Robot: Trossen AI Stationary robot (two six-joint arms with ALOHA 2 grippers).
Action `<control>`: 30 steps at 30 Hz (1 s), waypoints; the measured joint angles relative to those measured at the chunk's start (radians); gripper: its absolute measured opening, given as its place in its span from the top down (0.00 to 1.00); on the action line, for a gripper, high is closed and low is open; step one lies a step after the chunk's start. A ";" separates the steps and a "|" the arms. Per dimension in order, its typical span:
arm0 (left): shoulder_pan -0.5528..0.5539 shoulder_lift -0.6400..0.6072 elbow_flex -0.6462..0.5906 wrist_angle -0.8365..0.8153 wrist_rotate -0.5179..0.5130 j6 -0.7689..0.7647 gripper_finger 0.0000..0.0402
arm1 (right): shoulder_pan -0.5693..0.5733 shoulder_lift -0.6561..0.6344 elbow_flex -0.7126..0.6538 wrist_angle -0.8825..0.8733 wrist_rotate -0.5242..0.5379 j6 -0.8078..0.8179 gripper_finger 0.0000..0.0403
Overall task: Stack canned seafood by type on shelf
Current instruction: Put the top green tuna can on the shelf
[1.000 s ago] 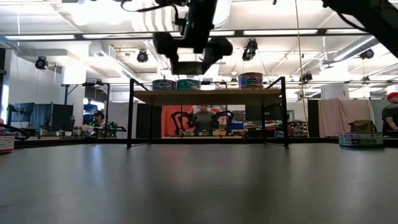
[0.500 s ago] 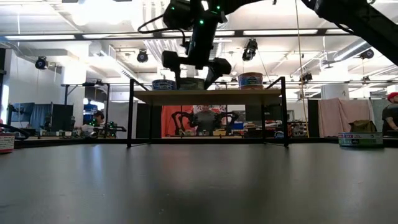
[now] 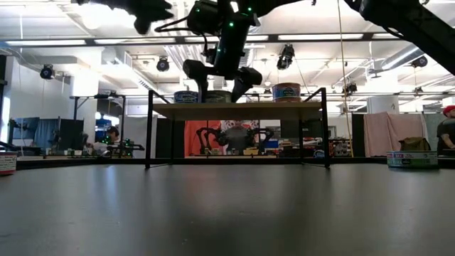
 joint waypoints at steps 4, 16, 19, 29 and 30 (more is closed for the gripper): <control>0.034 0.108 -0.001 0.059 0.000 0.032 0.78 | -0.001 -0.001 0.000 0.017 -0.050 -0.073 0.06; 0.021 0.288 -0.002 0.050 -0.002 0.216 0.99 | 0.014 -0.003 -0.001 0.105 -0.204 -0.369 0.06; 0.014 0.309 -0.002 0.049 -0.027 0.233 1.00 | 0.015 -0.003 -0.002 0.145 -0.230 -0.380 0.06; -0.006 0.336 -0.002 -0.090 -0.104 0.355 1.00 | 0.011 -0.003 -0.002 0.226 -0.238 -0.371 0.06; -0.006 0.336 -0.002 -0.097 -0.113 0.360 1.00 | 0.011 -0.003 -0.002 0.226 -0.237 -0.370 0.06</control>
